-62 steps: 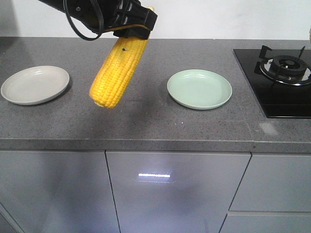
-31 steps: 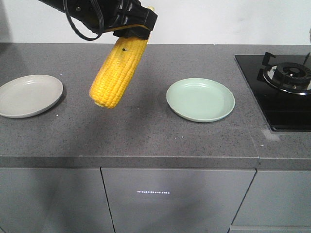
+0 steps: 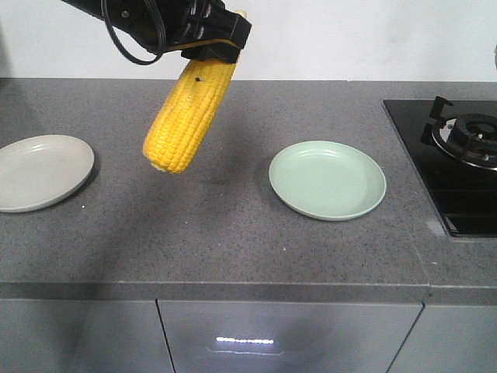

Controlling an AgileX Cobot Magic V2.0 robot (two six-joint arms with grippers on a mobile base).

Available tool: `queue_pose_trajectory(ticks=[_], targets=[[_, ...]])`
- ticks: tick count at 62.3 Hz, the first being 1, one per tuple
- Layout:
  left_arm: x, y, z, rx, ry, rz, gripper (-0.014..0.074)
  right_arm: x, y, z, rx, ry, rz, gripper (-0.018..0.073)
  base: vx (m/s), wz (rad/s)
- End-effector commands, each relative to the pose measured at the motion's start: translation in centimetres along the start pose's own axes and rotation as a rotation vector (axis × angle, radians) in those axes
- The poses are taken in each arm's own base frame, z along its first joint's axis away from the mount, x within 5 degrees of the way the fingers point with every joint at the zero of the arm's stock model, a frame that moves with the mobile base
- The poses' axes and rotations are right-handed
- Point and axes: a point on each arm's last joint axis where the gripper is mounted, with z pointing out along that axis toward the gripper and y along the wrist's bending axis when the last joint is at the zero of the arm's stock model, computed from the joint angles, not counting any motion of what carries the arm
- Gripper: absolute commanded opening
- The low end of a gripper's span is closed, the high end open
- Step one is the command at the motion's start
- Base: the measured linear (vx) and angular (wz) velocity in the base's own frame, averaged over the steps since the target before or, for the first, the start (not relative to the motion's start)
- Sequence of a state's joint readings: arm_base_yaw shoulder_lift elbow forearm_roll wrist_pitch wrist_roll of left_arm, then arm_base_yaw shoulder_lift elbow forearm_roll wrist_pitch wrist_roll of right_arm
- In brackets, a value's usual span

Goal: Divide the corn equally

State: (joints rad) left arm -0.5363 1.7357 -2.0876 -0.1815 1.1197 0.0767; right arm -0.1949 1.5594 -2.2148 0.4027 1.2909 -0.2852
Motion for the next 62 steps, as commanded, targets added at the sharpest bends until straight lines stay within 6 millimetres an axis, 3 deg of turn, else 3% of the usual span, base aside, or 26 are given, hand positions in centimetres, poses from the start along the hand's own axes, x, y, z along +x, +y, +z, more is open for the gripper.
queue_pose_trajectory(ticks=[1, 62], targets=[[-1.41, -0.85, -3.35, 0.016, -0.143, 0.01, -0.0007, -0.54, 0.78, -2.11, -0.002, -0.058, -0.018, -0.0004, 0.11, 0.01], [-1.41, -0.85, -3.35, 0.016, -0.143, 0.01, -0.0007, -0.54, 0.78, -2.11, -0.002, -0.057, -0.018, -0.0004, 0.08, 0.02]])
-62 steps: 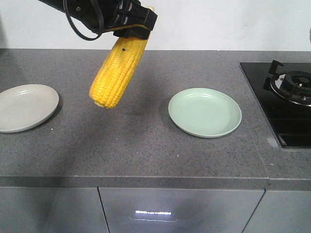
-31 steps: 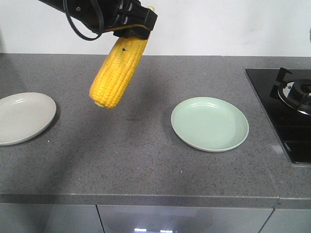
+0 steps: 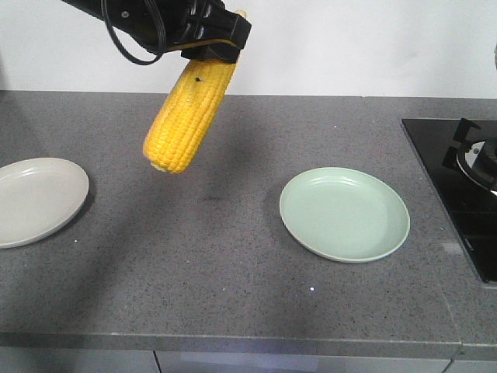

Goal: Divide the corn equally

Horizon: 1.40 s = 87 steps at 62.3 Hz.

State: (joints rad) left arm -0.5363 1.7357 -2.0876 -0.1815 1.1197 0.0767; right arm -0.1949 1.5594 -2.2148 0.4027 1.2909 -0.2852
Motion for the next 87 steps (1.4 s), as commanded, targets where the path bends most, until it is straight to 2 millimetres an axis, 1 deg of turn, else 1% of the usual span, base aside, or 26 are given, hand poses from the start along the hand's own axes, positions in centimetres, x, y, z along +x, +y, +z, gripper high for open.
queue_pose_trajectory(ticks=[1, 87], targets=[[-1.41, -0.85, -3.35, 0.016, -0.143, 0.01, -0.0007, -0.54, 0.78, -2.11, -0.002, -0.057, -0.018, -0.0004, 0.06, 0.02], [-1.41, -0.85, -3.35, 0.016, -0.143, 0.01, -0.0007, -0.54, 0.78, -2.11, -0.002, -0.057, -0.018, -0.0004, 0.04, 0.01]])
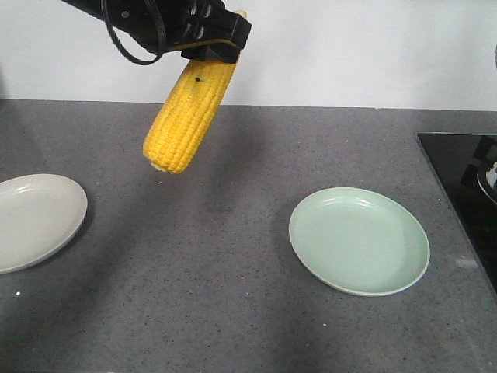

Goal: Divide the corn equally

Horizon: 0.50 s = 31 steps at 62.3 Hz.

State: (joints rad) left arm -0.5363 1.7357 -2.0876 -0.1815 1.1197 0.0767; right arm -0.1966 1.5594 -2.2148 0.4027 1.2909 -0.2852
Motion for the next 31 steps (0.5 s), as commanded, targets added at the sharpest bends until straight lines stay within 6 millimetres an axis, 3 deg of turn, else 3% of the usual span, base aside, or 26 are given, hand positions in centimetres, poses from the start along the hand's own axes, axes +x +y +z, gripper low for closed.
queue_pose_trajectory(ticks=[1, 31], targets=[[-1.41, -0.85, -3.35, 0.016, -0.143, 0.01, -0.0007, -0.55, 0.82, -2.1, -0.003, -0.057, -0.019, -0.0004, 0.02, 0.0], [-1.41, -0.85, -3.35, 0.016, -0.143, 0.01, -0.0007, -0.55, 0.82, -2.1, -0.003, -0.057, -0.019, -0.0004, 0.02, 0.0]])
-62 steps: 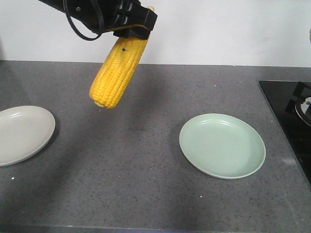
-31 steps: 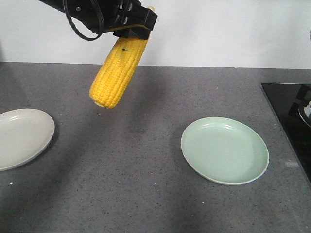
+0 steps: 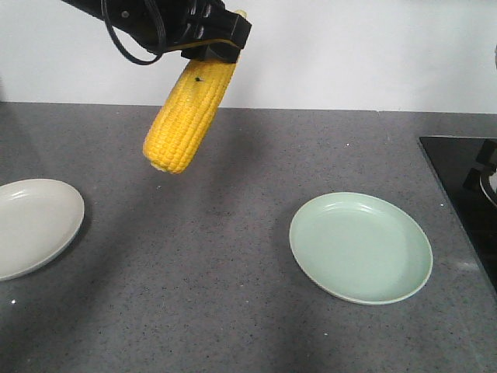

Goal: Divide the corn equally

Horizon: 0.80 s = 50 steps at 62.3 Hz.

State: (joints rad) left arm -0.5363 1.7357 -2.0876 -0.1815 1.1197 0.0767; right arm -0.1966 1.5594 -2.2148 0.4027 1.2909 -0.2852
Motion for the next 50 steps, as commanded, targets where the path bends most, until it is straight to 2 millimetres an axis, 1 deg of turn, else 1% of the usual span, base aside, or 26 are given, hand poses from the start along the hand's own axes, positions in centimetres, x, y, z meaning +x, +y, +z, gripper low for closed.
queue_pose_trajectory(ticks=[1, 50], targets=[[-1.41, -0.85, -3.35, 0.016, -0.143, 0.01, -0.0007, -0.55, 0.82, -2.1, -0.003, -0.057, -0.019, -0.0004, 0.03, -0.01], [-1.41, -0.85, -3.35, 0.016, -0.143, 0.01, -0.0007, -0.55, 0.82, -2.1, -0.003, -0.057, -0.019, -0.0004, 0.02, -0.02]])
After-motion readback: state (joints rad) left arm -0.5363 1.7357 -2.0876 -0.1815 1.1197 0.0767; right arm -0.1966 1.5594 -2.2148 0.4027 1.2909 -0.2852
